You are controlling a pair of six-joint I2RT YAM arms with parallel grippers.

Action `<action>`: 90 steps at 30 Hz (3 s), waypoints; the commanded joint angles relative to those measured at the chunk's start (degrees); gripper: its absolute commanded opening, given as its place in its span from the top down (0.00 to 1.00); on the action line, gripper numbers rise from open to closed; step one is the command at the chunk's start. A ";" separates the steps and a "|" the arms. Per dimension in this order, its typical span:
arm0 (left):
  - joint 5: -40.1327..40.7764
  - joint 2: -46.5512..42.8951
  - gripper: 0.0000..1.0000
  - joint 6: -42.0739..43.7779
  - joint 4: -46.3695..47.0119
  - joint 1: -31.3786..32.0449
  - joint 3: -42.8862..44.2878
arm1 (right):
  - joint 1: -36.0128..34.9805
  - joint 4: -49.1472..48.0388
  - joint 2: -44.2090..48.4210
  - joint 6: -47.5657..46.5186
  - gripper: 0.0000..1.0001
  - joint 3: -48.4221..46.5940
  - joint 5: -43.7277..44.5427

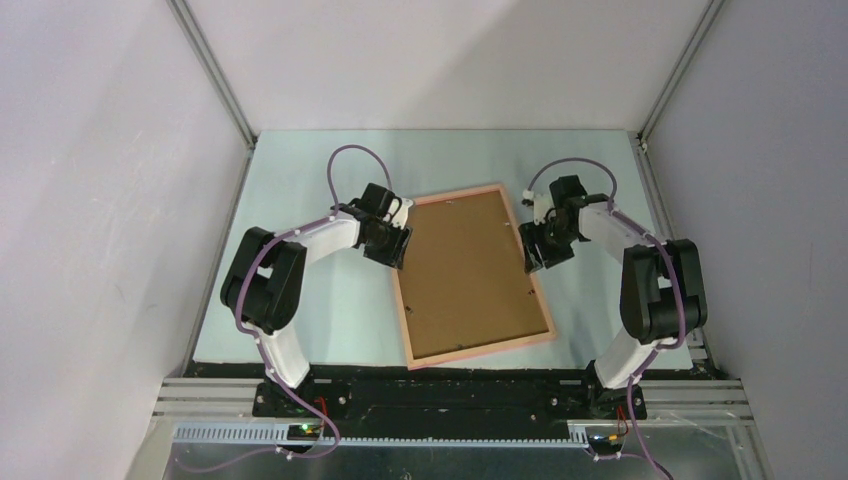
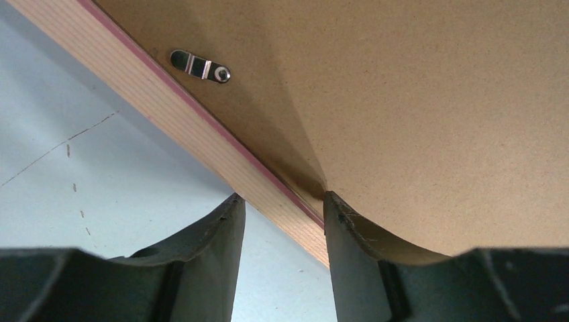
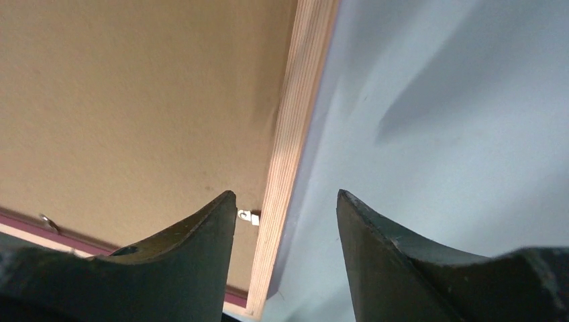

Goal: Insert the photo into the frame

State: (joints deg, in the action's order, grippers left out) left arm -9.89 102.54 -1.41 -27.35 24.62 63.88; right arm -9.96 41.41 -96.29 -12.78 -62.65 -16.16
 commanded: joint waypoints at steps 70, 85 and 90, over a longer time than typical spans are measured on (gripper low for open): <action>2.32 18.27 0.32 -10.01 -1.61 -1.75 26.46 | 13.21 -5.89 -13.52 11.28 1.00 -5.54 -12.37; 3.40 19.70 0.44 -10.81 -1.52 -2.67 27.47 | 13.29 -5.97 -13.86 11.19 1.00 -5.51 -13.01; 3.52 19.66 0.49 -10.72 -1.56 -2.72 27.32 | 13.30 -5.98 -13.97 11.19 1.00 -5.56 -13.30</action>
State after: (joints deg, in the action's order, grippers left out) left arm -7.29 121.62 -11.66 -29.23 22.48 89.80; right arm 2.28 33.34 -109.69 -1.72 -69.43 -30.02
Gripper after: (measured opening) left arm 0.523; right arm 0.227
